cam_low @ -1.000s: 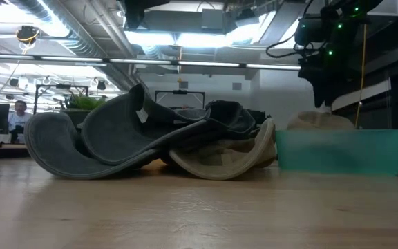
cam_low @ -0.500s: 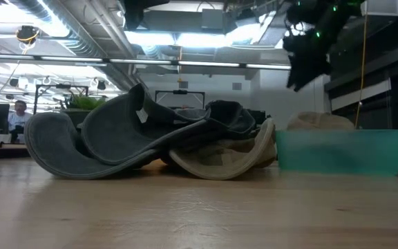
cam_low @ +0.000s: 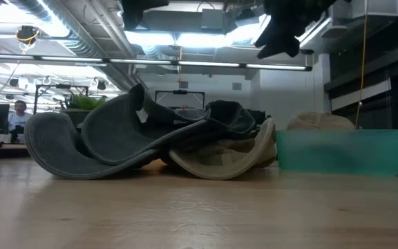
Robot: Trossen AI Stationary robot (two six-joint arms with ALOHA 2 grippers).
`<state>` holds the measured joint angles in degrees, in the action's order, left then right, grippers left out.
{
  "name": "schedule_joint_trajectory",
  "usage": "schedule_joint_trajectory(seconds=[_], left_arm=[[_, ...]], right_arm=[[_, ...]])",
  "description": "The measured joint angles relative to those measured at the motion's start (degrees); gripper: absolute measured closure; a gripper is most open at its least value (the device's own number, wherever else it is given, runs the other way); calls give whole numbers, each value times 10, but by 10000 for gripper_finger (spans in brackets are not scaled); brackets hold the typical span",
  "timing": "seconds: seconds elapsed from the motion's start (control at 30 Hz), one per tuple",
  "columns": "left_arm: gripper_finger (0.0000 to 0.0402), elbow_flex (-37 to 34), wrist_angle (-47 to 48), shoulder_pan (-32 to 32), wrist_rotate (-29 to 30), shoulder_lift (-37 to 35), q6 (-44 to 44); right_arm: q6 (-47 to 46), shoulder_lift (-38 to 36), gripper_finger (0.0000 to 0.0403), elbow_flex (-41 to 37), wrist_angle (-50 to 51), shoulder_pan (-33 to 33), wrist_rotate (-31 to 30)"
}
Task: Pick & Place hat
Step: Put the gray cap into the orange bin
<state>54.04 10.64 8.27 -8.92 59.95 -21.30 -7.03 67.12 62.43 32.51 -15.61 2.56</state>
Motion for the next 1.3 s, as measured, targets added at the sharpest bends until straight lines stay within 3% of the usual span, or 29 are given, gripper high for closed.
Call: schedule_joint_trajectory(seconds=[0.47,0.8,0.97,1.3], left_arm=[[258,-41,33,-94,49,68,-30],[258,-41,29,-126,49,133,-74],[258,-41,26,-131,50,143,-75],[258,-41,22,-130,94,140,-75]], right_arm=[[41,99,190,-1,-6,84,-19],[60,154,190,-1,-12,64,-195],[35,183,190,-1,-28,44,-147],[3,231,202,-1,-82,41,-188]])
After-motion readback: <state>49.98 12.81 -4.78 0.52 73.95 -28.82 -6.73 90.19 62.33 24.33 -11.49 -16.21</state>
